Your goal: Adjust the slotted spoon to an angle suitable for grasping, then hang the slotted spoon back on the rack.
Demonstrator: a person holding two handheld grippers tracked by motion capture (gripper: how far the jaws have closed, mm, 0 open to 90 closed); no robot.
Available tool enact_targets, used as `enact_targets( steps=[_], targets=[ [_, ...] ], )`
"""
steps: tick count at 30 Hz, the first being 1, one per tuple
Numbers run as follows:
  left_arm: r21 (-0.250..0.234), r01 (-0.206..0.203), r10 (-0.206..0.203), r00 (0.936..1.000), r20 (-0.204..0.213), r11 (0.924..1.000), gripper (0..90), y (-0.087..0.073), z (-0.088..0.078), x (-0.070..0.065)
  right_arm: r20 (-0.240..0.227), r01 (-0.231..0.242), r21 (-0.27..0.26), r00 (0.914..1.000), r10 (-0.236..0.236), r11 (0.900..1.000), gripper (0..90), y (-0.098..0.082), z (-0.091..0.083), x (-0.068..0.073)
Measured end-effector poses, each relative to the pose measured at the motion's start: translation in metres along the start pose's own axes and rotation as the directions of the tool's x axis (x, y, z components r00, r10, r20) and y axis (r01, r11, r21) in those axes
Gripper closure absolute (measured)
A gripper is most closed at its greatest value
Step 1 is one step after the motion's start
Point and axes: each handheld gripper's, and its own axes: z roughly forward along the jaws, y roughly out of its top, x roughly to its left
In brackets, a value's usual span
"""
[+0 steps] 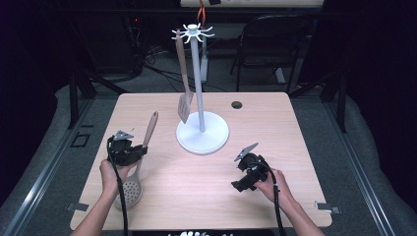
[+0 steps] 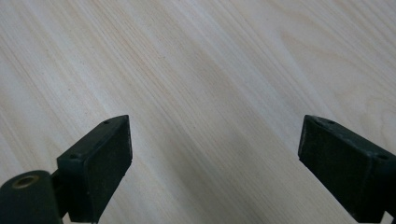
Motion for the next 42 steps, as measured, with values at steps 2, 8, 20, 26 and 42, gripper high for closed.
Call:
enact_targets(
  steps=[2, 8, 20, 26, 42],
  targets=[
    [-0.019, 0.01, -0.01, 0.9999, 0.004, 0.9998, 75.7, -0.001, -0.001, 0.0, 0.0, -0.002, 0.0, 1.0, 0.002, 1.0, 9.3, 0.0, 0.0, 0.0],
    [-0.049, 0.016, -0.016, 0.9999, 0.002, 0.9987, 75.7, -0.001, -0.005, 0.001, 0.0, 0.001, 0.002, 1.0, -0.001, 1.0, 9.4, 0.001, 0.003, 0.001],
    [-0.163, -0.029, 0.027, 0.9995, -0.016, 0.9862, 75.8, 0.002, -0.02, -0.013, 0.014, 0.025, 0.022, 0.9996, -0.026, 0.999, 9.6, 0.003, 0.003, 0.003],
    [-0.217, -0.036, 0.035, 0.9993, -0.011, 0.9756, 75.8, 0.005, -0.027, -0.017, 0.008, 0.032, 0.024, 0.9995, -0.032, 0.999, 9.6, 0.001, 0.004, 0.003],
    [-0.343, -0.07, 0.077, 0.997, 0.007, 0.9365, 75.9, 0.016, -0.047, -0.029, 0.009, 0.031, 0.022, 0.9995, -0.031, 0.999, 9.6, 0.001, 0.004, 0.003]
  ],
)
